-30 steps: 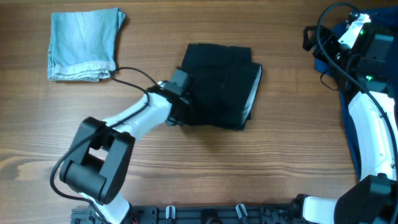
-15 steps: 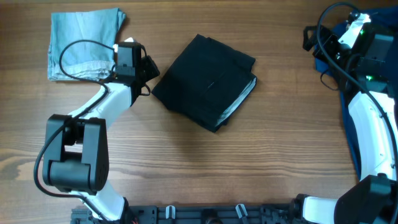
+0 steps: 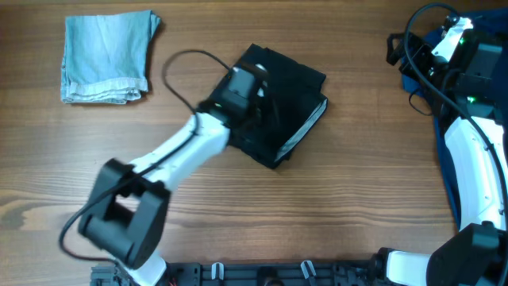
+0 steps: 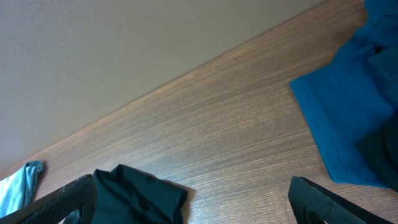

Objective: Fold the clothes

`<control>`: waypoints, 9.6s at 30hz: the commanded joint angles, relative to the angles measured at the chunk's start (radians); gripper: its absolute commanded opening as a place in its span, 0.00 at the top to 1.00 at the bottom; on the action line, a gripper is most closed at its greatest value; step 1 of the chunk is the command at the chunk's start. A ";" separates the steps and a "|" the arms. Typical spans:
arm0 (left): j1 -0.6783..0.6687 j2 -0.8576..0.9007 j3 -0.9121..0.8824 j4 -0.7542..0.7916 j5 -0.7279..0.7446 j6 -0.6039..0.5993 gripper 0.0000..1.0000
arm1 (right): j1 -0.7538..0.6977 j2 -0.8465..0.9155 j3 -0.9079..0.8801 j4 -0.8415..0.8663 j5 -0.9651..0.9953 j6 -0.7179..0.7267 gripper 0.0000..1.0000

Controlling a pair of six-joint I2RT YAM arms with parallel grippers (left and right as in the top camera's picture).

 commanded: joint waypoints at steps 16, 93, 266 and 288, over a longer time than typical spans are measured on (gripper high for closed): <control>0.152 0.193 0.051 -0.479 -0.299 0.141 0.91 | 0.000 0.008 0.001 0.003 0.006 0.003 0.00; 0.501 0.339 0.718 -0.664 -0.438 0.563 0.96 | 0.000 0.008 0.001 0.003 0.006 0.003 0.00; 0.800 0.422 0.472 -0.385 -0.355 0.241 0.88 | 0.000 0.010 -0.001 0.002 0.006 0.003 0.00; 0.651 -0.119 0.579 -0.363 -0.355 0.241 0.00 | 0.000 0.010 -0.001 0.003 0.006 0.003 0.00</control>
